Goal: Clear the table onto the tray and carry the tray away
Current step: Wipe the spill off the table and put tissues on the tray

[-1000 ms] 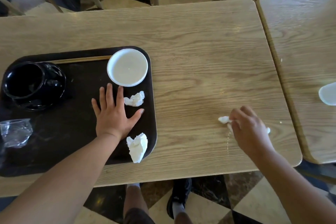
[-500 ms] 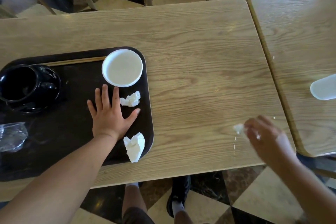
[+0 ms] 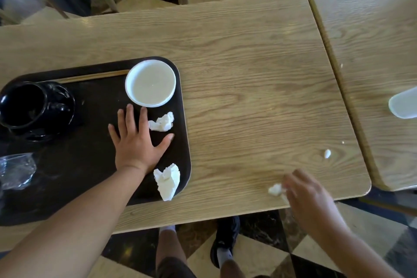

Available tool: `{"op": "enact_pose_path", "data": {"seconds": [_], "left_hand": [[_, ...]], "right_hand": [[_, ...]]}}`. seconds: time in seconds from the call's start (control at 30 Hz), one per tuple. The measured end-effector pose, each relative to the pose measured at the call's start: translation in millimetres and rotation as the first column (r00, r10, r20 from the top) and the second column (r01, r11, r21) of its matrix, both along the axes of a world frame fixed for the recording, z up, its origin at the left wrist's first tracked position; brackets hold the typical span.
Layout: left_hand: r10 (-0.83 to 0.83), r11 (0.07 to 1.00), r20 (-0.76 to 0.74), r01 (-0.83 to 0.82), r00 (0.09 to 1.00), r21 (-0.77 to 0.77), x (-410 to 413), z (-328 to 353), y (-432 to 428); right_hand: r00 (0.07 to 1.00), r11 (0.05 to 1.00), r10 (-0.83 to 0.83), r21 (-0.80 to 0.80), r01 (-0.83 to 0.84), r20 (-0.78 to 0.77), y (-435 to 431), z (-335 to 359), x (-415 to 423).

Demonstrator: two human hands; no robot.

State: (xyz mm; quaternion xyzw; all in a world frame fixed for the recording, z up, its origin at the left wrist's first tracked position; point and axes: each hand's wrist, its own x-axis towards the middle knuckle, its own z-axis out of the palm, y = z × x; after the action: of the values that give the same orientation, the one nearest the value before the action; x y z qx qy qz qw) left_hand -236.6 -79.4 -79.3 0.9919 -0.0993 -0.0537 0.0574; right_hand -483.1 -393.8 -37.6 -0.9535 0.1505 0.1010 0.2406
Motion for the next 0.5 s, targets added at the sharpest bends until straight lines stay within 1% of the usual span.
{"op": "enact_pose_path", "data": {"seconds": [0.07, 0.1, 0.13, 0.17, 0.27, 0.33, 0.43, 0.5], "left_hand": [[0.004, 1.0, 0.001, -0.004, 1.0, -0.005, -0.3, 0.0, 0.0], [0.004, 1.0, 0.004, -0.004, 1.0, -0.007, -0.5, 0.0, 0.0], [0.002, 1.0, 0.006, -0.002, 1.0, -0.01, -0.6, 0.1, -0.2], [0.001, 1.0, 0.005, 0.0, 1.0, -0.011, -0.6, 0.3, -0.5], [0.005, 1.0, 0.002, -0.005, 1.0, -0.002, -0.3, 1.3, -1.3], [0.003, 1.0, -0.004, -0.003, 1.0, 0.0, -0.1, 1.5, -1.3], [0.007, 1.0, -0.009, -0.007, 1.0, 0.002, 0.0, 1.1, -1.4], [0.008, 1.0, -0.005, -0.008, 1.0, 0.001, 0.2, 1.0, -1.6]], "right_hand": [[0.975, 0.987, 0.152, 0.07, -0.142, -0.162, 11.1, -7.3, -32.9], [0.96, 0.979, 0.19, 0.107, -0.171, -0.208, 12.0, -7.9, -44.3], [0.956, 0.976, 0.196, 0.141, -0.168, -0.219, 9.2, -5.8, -50.7], [0.964, 0.977, 0.178, 0.152, -0.149, -0.198, 3.9, -1.5, -52.5], [0.996, 0.994, 0.031, 0.106, -0.021, -0.088, -21.2, 24.2, -29.2], [0.996, 0.996, -0.088, 0.034, 0.088, -0.003, -50.4, 31.1, -3.4], [0.958, 0.951, -0.28, -0.119, 0.286, 0.063, -100.8, 26.0, 32.7], [0.92, 0.908, -0.383, -0.151, 0.391, 0.08, -126.9, 19.9, 46.3]]}}
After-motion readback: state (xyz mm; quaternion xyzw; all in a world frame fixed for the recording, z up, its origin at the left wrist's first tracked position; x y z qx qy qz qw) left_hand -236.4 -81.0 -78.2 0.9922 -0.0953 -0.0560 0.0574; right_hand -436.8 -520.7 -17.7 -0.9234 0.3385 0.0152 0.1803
